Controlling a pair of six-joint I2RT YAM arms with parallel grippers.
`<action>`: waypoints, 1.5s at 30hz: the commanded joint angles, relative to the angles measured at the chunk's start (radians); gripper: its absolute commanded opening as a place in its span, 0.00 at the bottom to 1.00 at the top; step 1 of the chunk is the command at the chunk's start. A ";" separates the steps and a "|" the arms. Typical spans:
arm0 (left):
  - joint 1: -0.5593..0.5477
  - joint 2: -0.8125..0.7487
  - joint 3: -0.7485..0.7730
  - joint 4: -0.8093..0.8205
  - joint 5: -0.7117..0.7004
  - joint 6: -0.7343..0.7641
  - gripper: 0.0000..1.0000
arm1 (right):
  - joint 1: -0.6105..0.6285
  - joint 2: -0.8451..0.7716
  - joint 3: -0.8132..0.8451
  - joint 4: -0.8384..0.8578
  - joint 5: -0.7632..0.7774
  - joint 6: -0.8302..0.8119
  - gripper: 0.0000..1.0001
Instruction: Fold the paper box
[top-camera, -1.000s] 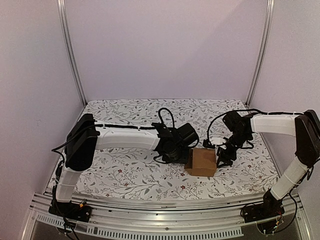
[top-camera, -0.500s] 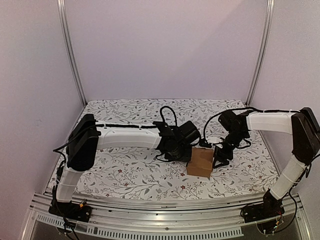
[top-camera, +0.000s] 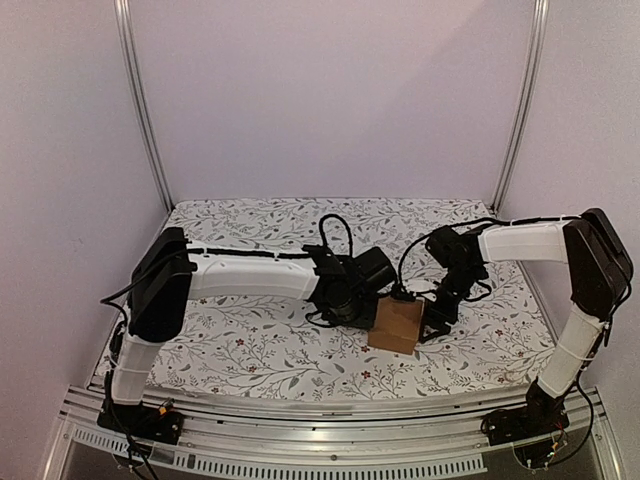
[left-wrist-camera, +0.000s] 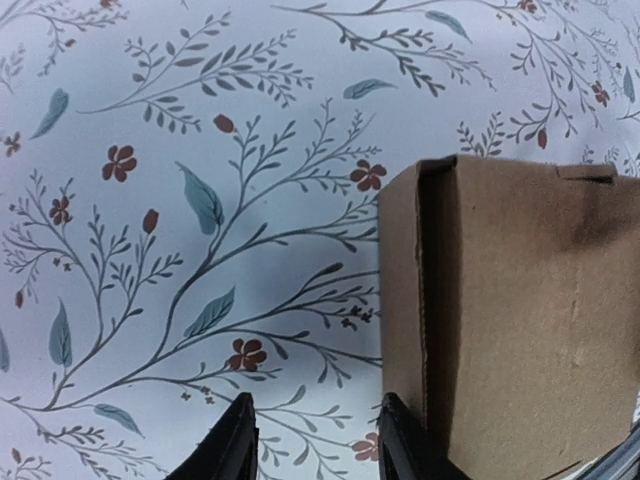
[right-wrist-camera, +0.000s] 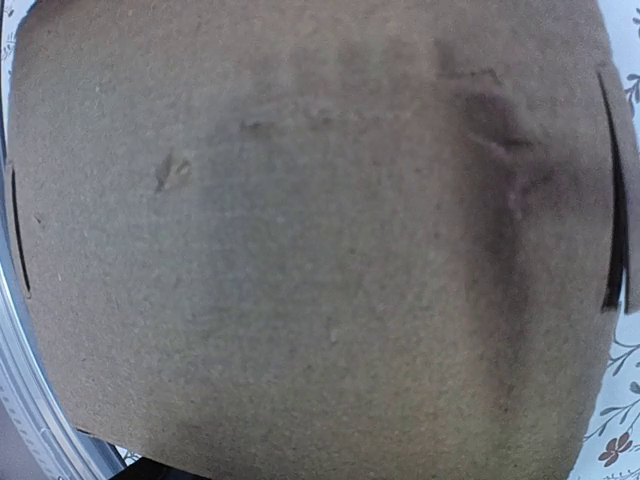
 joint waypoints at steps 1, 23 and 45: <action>0.011 -0.106 -0.090 -0.021 -0.032 0.055 0.42 | 0.000 -0.025 0.005 0.066 -0.017 0.006 0.70; 0.023 0.141 0.254 0.030 0.115 0.289 0.37 | -0.001 0.011 0.038 0.066 -0.029 0.013 0.70; -0.032 -0.032 -0.056 0.068 0.077 0.220 0.37 | 0.001 0.000 0.027 0.050 -0.038 0.000 0.72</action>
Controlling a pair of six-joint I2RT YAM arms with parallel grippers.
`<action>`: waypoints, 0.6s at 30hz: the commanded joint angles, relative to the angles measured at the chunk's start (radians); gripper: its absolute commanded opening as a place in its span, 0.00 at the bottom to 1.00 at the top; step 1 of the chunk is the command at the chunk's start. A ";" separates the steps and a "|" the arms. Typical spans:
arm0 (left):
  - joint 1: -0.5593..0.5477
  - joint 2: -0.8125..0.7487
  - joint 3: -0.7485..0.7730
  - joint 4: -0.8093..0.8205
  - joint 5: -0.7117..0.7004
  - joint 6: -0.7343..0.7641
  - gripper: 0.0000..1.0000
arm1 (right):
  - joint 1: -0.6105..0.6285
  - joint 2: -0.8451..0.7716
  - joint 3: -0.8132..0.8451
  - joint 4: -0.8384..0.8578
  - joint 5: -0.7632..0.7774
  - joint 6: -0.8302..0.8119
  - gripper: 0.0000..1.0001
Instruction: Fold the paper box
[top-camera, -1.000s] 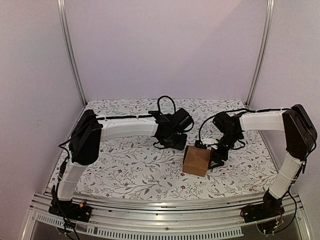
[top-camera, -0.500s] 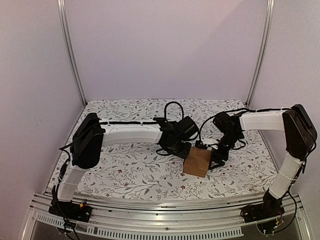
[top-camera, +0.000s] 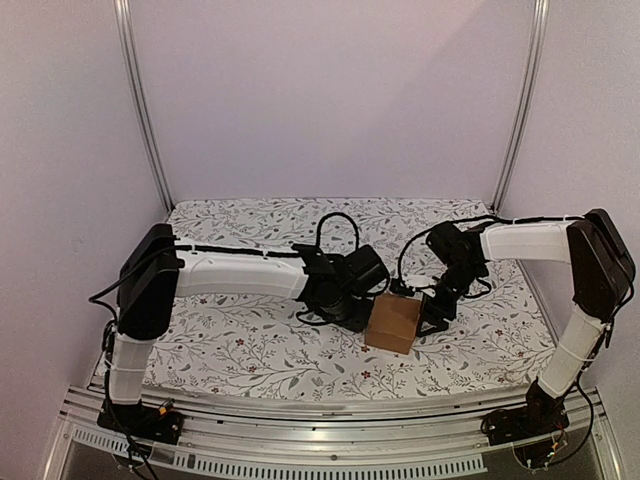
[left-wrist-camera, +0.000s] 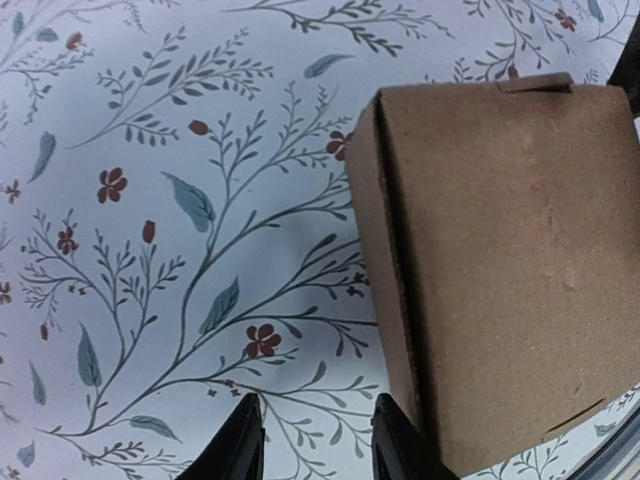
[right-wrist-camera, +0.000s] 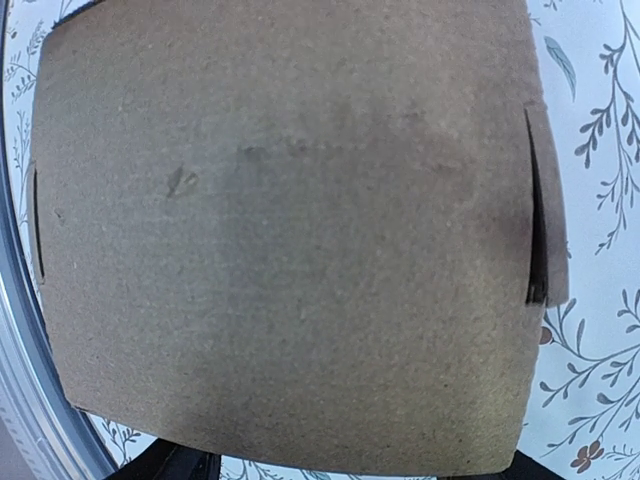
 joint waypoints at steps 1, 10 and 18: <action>-0.061 0.077 0.095 0.027 0.065 0.008 0.37 | 0.003 0.017 0.019 0.009 -0.026 -0.001 0.72; -0.085 0.049 0.136 -0.170 -0.143 0.053 0.37 | -0.005 0.006 0.020 -0.016 0.000 0.002 0.72; -0.015 -0.231 -0.172 -0.287 -0.369 0.125 0.43 | -0.128 -0.163 0.058 -0.117 0.028 -0.002 0.80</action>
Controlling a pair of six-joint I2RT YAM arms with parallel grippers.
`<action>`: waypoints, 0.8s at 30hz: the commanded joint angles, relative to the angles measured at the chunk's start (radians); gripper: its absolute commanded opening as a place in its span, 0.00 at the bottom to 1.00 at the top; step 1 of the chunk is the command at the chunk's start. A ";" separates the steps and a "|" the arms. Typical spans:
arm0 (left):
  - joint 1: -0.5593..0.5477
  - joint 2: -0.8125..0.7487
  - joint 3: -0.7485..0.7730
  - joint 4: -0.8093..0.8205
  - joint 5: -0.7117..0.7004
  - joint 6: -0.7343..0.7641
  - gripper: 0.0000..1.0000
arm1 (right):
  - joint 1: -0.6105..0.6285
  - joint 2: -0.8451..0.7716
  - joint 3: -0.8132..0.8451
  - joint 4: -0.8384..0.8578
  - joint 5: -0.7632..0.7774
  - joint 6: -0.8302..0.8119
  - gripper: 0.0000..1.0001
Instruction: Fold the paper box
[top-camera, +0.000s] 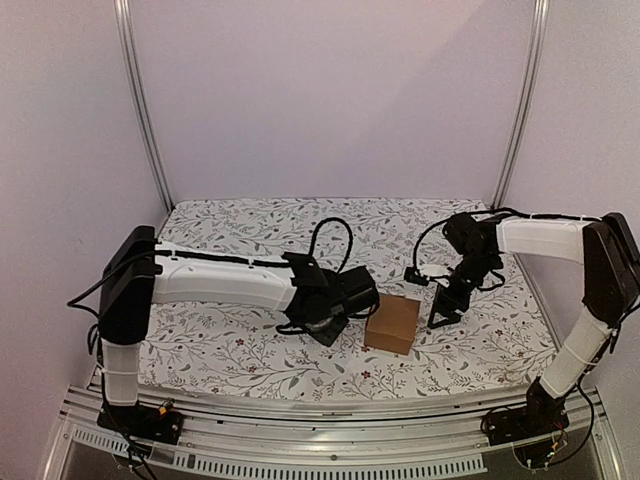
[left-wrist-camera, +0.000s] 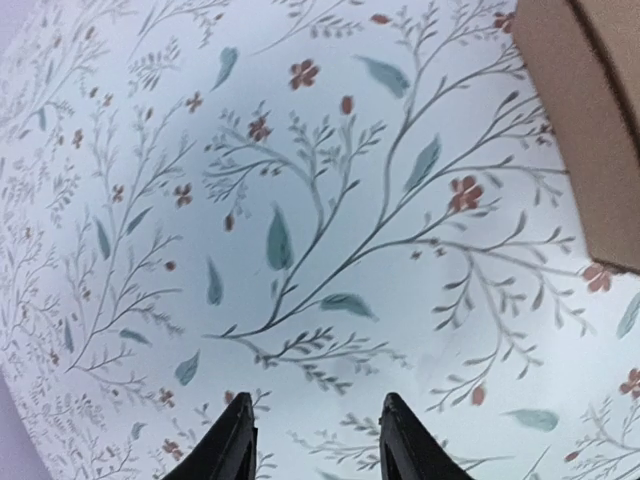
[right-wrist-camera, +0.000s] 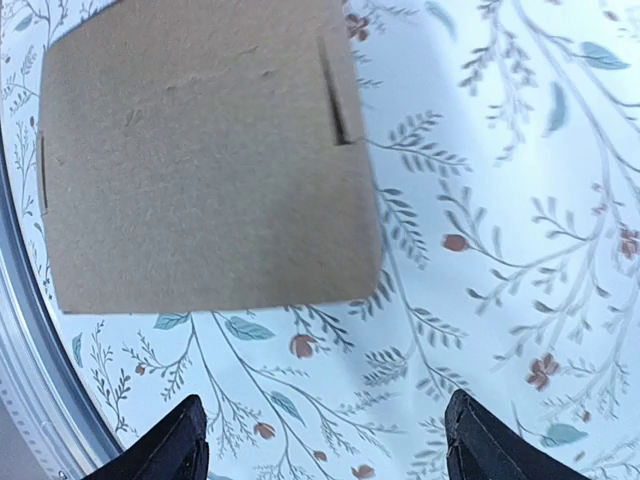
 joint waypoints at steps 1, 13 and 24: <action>0.065 -0.204 -0.117 -0.071 -0.131 0.057 0.48 | -0.050 -0.148 0.056 -0.061 0.024 0.013 0.82; 0.277 -0.629 -0.304 0.305 -0.220 0.361 1.00 | -0.122 -0.434 0.154 0.190 0.218 0.330 0.99; 0.363 -0.839 -0.626 0.650 -0.165 0.421 1.00 | -0.128 -0.530 0.107 0.341 0.467 0.417 0.99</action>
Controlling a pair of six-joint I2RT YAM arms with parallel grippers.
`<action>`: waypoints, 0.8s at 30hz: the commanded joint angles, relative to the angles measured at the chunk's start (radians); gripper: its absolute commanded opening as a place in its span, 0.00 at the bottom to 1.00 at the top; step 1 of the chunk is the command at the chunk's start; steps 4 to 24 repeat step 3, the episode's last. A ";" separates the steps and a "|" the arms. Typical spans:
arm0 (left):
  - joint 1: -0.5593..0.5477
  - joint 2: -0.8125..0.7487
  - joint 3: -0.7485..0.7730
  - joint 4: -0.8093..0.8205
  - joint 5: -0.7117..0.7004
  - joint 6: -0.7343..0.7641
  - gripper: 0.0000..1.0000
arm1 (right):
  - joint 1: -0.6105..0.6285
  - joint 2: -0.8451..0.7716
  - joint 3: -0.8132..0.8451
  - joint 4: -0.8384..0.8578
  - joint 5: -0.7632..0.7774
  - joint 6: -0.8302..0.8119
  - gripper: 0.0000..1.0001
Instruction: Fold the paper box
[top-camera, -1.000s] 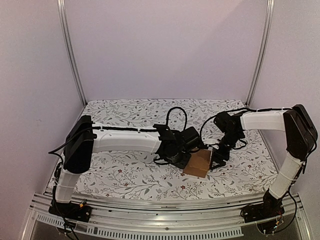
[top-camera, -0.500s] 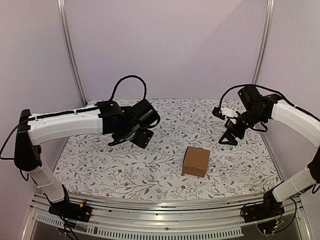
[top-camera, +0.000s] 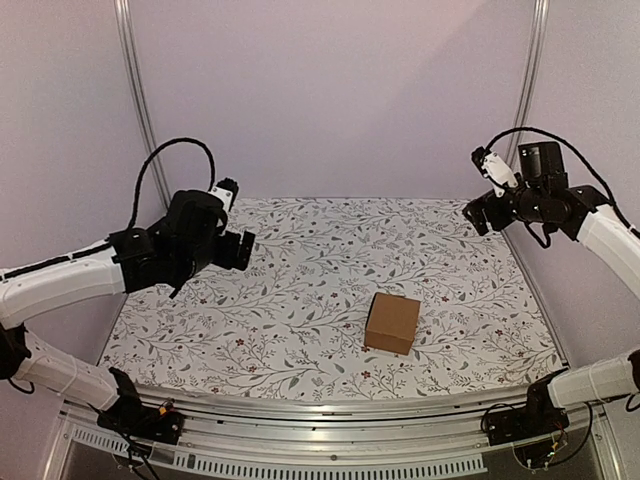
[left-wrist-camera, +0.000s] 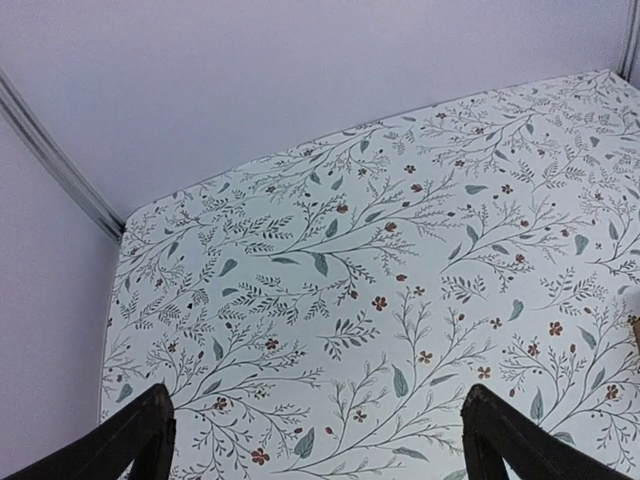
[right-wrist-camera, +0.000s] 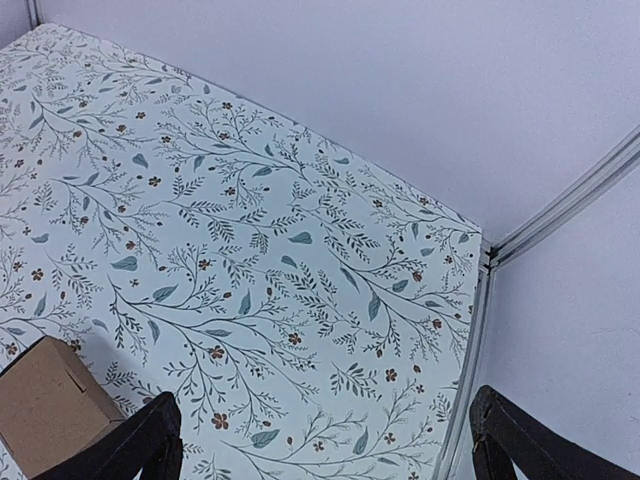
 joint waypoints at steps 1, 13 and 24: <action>0.006 0.013 -0.002 0.099 0.013 0.038 1.00 | -0.004 -0.068 -0.020 0.071 0.044 0.027 0.99; 0.007 0.036 0.008 0.088 0.021 0.039 1.00 | -0.003 -0.070 -0.040 0.076 0.034 0.038 0.99; 0.007 0.036 0.008 0.088 0.021 0.039 1.00 | -0.003 -0.070 -0.040 0.076 0.034 0.038 0.99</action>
